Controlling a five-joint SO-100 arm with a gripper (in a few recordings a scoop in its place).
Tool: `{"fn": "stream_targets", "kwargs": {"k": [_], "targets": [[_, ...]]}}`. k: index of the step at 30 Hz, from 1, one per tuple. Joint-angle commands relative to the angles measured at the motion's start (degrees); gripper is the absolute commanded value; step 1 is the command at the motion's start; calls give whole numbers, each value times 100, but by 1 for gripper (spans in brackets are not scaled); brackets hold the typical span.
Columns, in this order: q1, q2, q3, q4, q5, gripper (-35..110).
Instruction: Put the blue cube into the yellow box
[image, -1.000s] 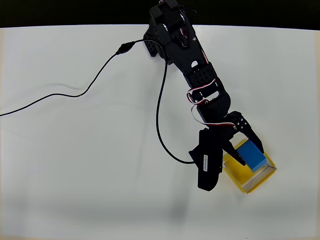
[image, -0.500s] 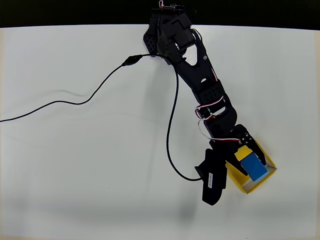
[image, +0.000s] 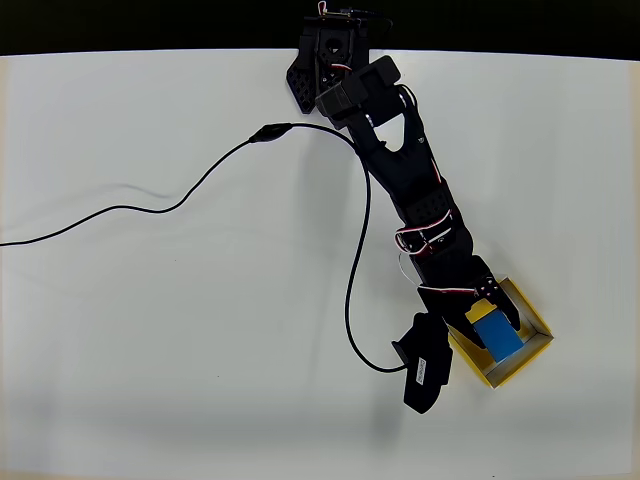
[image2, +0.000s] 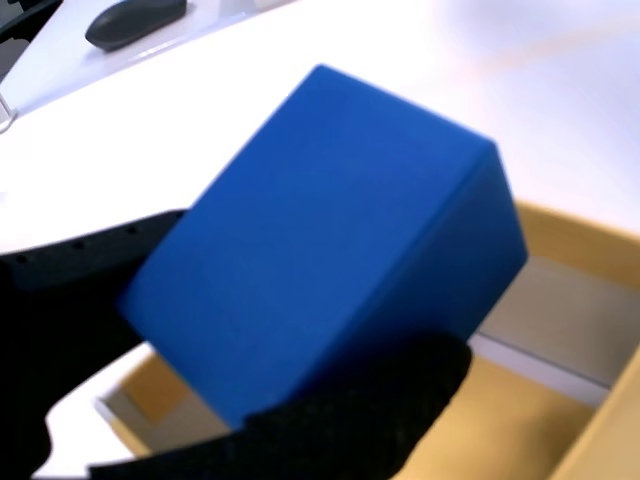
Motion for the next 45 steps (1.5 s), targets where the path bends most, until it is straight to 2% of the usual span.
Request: {"fn": "stream_targets", "kwargs": {"k": [1,7,12,18,22,28,33,39,45], "targets": [[-123,193,-791,-246,0,20],[-229,-105,-861,-255,26,21],[-272,-158,-844,-255,149,28],[-246,-132,-817,-264,-114,37],[-202,79,-826,-281,-352,37],[-88,967,-958,202,-976,28],[237,1978,-923,1494,-1222,21],[1248,3146,-352,2751,-1151,14],[2312,4192,1028,2856,-1389,8]]}}
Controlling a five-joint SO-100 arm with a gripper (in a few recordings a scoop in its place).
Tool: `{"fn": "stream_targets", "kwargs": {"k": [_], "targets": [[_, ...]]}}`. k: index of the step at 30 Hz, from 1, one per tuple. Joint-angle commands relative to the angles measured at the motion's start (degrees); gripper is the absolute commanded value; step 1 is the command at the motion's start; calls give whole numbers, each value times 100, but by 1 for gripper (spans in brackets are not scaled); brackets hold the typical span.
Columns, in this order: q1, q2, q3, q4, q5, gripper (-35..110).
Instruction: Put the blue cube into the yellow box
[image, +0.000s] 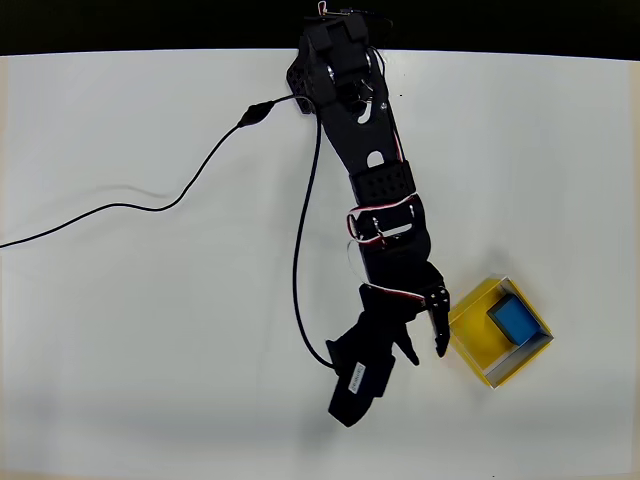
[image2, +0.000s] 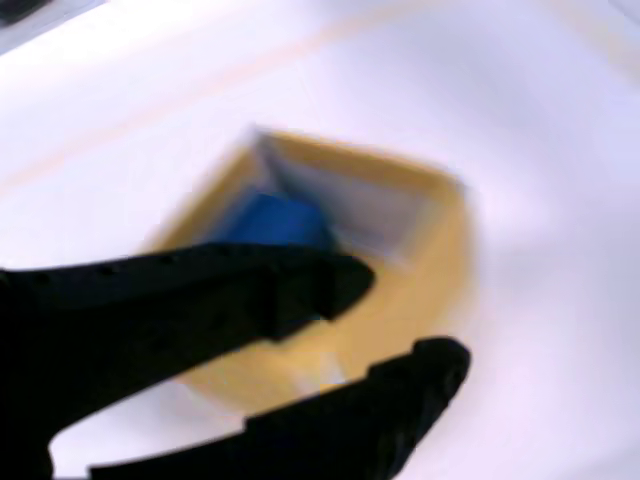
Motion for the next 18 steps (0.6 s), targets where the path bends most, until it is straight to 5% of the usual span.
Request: {"fn": "stream_targets", "kwargs": {"k": [1,18], "targets": [[545,1433,765,26,-211,7],[1538,5739,4667,1670,-255,0]]}}
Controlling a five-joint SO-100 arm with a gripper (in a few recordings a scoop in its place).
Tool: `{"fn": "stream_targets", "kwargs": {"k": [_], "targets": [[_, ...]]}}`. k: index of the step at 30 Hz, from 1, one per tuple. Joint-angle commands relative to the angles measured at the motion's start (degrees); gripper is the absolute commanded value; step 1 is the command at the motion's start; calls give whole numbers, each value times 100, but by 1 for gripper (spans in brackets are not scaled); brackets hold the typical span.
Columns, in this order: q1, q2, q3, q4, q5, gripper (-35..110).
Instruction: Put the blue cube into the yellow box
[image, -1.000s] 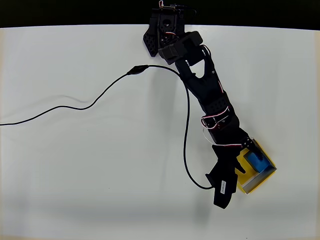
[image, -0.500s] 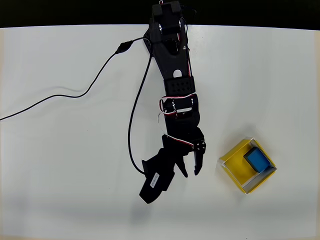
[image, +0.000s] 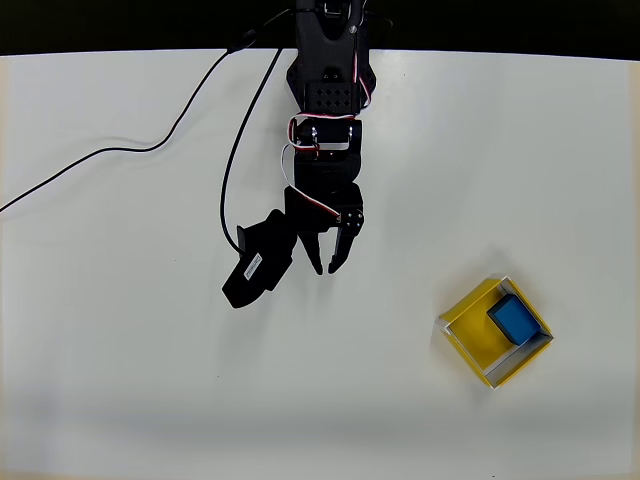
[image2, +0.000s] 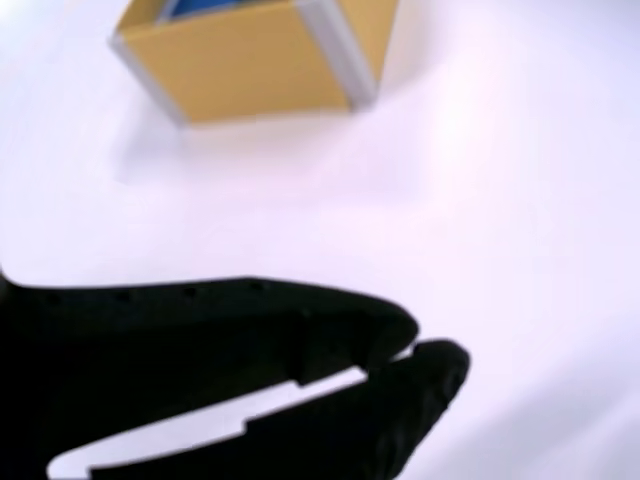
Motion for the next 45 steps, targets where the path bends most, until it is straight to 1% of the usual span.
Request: {"fn": "stream_targets", "kwargs": {"k": [1,3,7,10,14,19,22,45], "targets": [[176,993,519,167,-211,0],[272,1415,896,334,-220,0],[369,2259,1468,1081,-158,0],[475,2883,1793,1898,-185,0],[483,3489,1793,3384,-88,0],[431,3604,1793,4764,44,0],[413,3604,1793,4808,686,0],[334,3595,1793,4799,668,0]]}}
